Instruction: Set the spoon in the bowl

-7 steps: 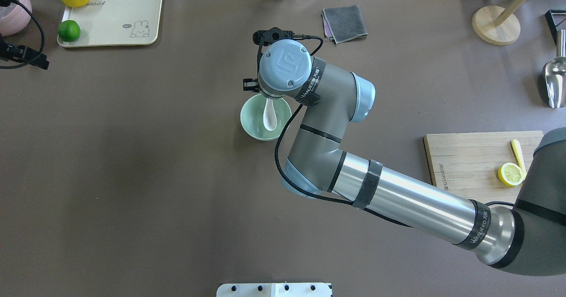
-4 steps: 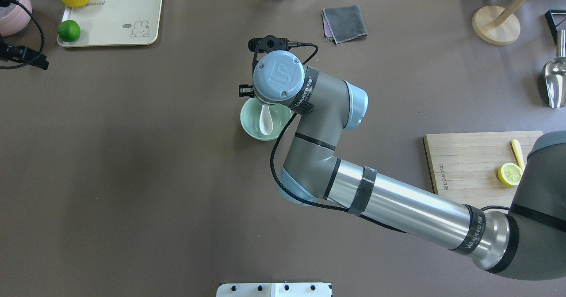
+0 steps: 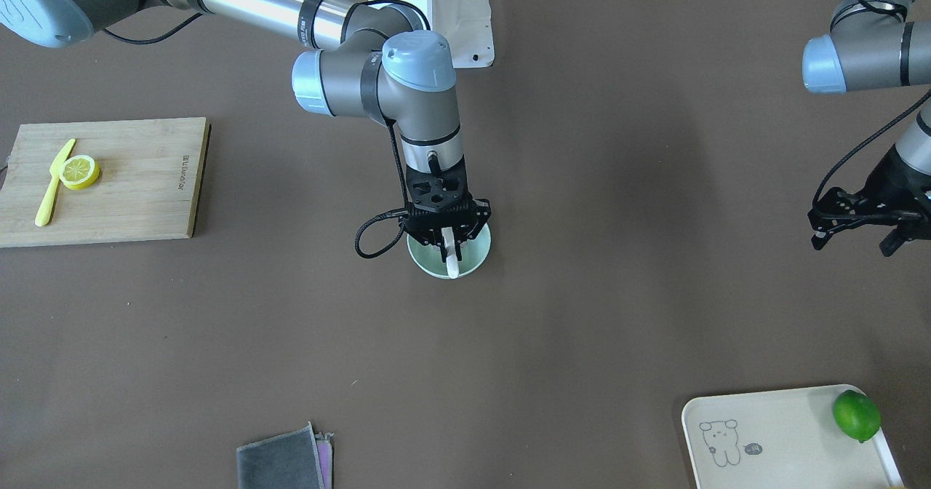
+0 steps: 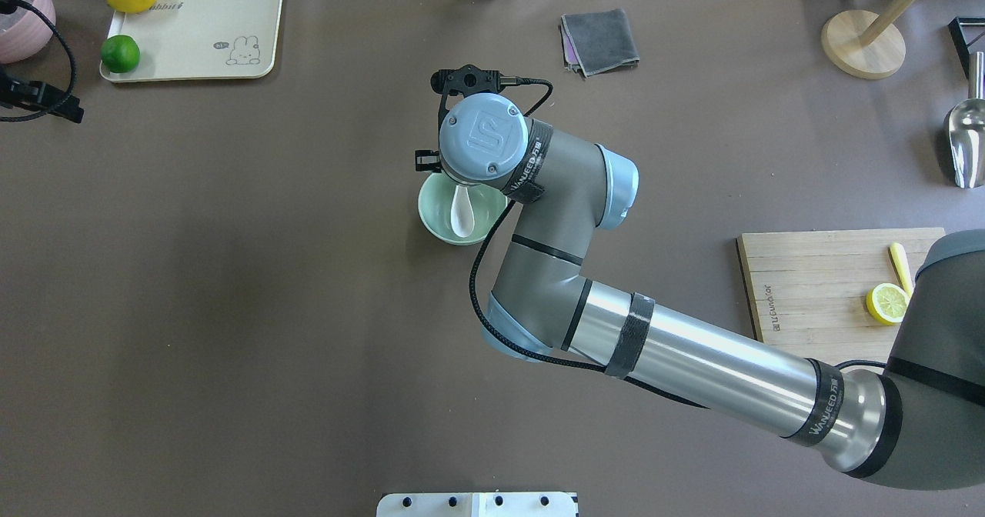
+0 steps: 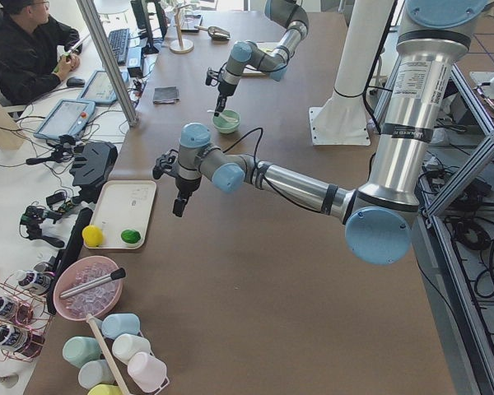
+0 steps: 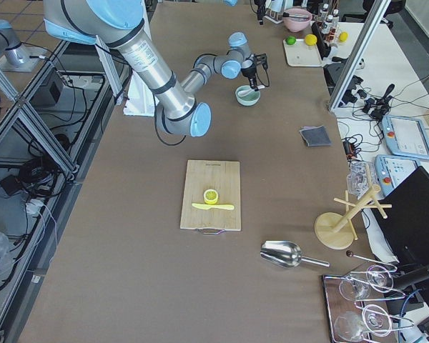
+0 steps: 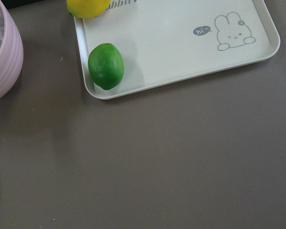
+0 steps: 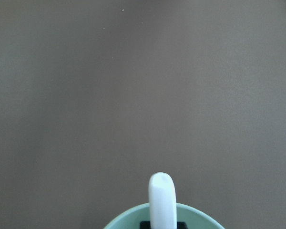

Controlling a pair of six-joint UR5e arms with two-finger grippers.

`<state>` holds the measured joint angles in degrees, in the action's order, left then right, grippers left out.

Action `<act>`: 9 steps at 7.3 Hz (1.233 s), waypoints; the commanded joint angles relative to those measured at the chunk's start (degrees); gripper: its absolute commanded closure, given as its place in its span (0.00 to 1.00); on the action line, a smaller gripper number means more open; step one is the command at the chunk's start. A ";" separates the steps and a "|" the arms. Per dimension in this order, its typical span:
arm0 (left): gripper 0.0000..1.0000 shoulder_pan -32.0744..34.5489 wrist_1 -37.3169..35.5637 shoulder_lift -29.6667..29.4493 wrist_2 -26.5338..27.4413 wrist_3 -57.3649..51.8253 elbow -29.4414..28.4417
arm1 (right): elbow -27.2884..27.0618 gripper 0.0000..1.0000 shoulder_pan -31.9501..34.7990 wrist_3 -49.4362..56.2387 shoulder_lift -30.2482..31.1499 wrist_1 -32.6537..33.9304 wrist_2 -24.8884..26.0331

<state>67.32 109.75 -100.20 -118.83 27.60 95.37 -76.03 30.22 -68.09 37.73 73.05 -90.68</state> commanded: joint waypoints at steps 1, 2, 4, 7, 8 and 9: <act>0.02 0.00 -0.06 0.18 0.00 0.00 -0.01 | -0.09 0.00 0.36 -0.20 -0.20 -0.01 0.06; 0.02 0.00 -0.07 0.09 0.00 0.00 -0.18 | -1.04 0.00 1.24 -0.11 -0.20 -0.01 -0.63; 0.02 0.00 -0.07 0.01 0.00 0.00 0.17 | -3.23 0.00 5.35 0.68 0.50 0.95 -8.49; 0.02 0.96 -0.42 0.62 -0.18 -1.31 0.87 | -19.09 0.00 14.30 10.03 6.62 23.20 -21.42; 0.02 2.36 -0.42 1.93 -0.44 -4.97 1.31 | -26.29 0.00 18.43 15.74 13.18 27.80 -25.21; 0.02 4.55 -1.03 2.46 -0.88 -7.97 1.49 | -30.19 0.00 23.08 23.28 20.38 28.28 -28.64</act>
<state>69.72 109.20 -98.58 -119.29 23.15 96.53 -100.08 47.95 -52.99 50.21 98.33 -114.81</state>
